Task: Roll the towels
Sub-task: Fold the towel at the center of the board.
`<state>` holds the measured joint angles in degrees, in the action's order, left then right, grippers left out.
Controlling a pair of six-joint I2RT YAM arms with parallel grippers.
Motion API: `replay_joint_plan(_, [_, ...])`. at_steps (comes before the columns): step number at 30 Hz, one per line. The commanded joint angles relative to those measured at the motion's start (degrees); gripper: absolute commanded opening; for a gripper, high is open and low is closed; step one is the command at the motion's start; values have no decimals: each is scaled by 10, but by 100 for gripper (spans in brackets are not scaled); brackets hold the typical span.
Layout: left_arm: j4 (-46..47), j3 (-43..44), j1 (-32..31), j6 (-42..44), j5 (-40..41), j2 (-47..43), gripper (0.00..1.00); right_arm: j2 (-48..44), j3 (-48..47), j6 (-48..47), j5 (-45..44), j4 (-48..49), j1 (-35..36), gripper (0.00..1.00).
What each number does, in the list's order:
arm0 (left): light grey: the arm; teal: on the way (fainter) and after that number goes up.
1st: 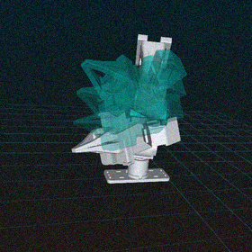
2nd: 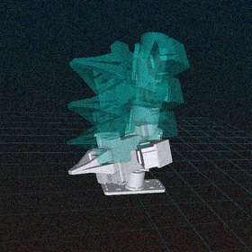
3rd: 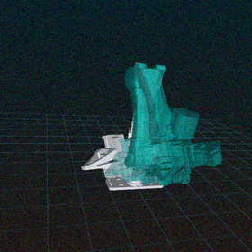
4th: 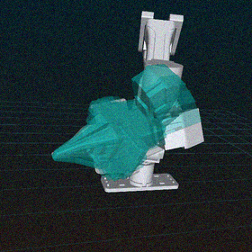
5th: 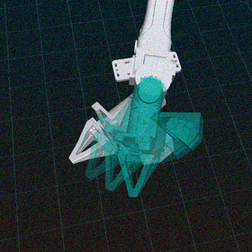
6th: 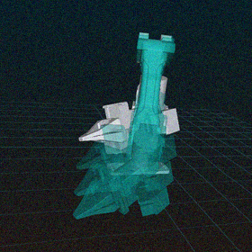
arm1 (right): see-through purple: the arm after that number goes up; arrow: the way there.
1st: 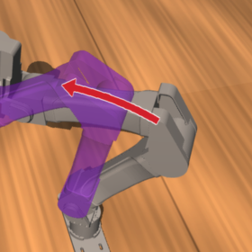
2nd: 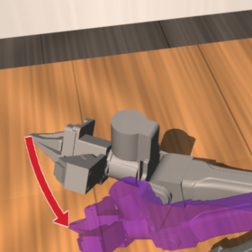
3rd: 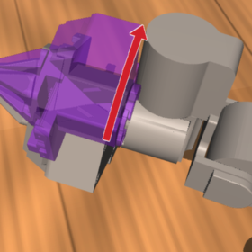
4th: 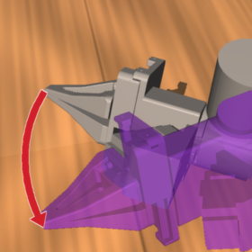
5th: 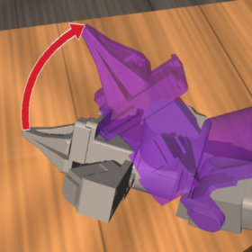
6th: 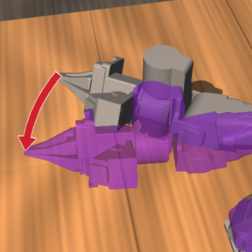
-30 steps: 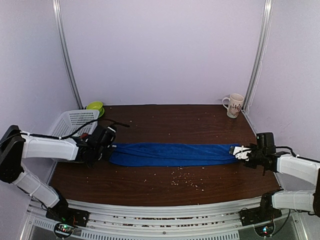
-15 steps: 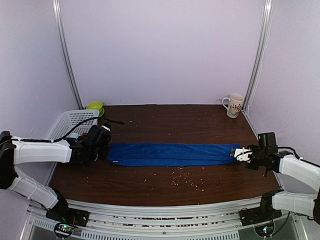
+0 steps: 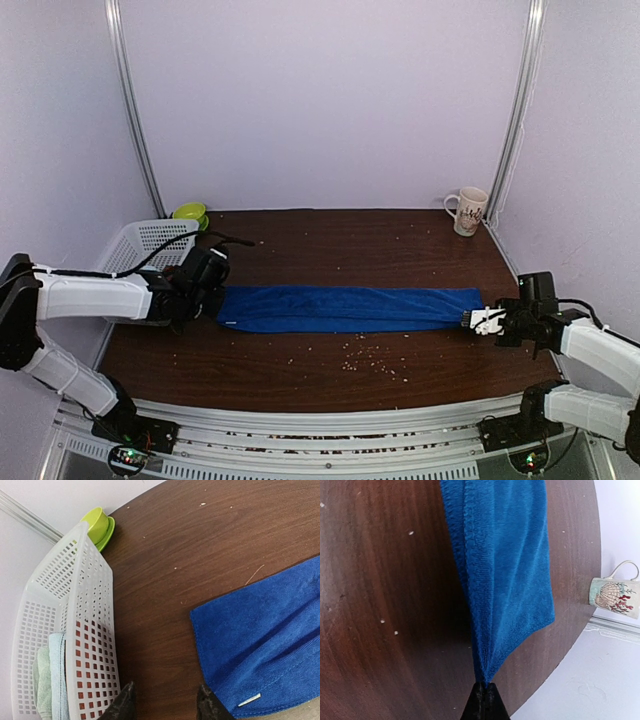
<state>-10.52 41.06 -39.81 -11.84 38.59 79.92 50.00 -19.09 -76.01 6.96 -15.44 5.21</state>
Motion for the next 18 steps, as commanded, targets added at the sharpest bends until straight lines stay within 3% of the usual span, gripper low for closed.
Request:
replay_joint_plan(1, [25,41,-3,10,-22,25,43,-16,32,-57,-23,-4,-5,0])
replay_joint_plan(9, [23,98,-3,24,-57,103,43,-13,51,-95,-33,7,-5,0])
replay_joint_plan(18, [17,111,-2,23,-94,136,43,-7,24,-16,-37,62,-5,5])
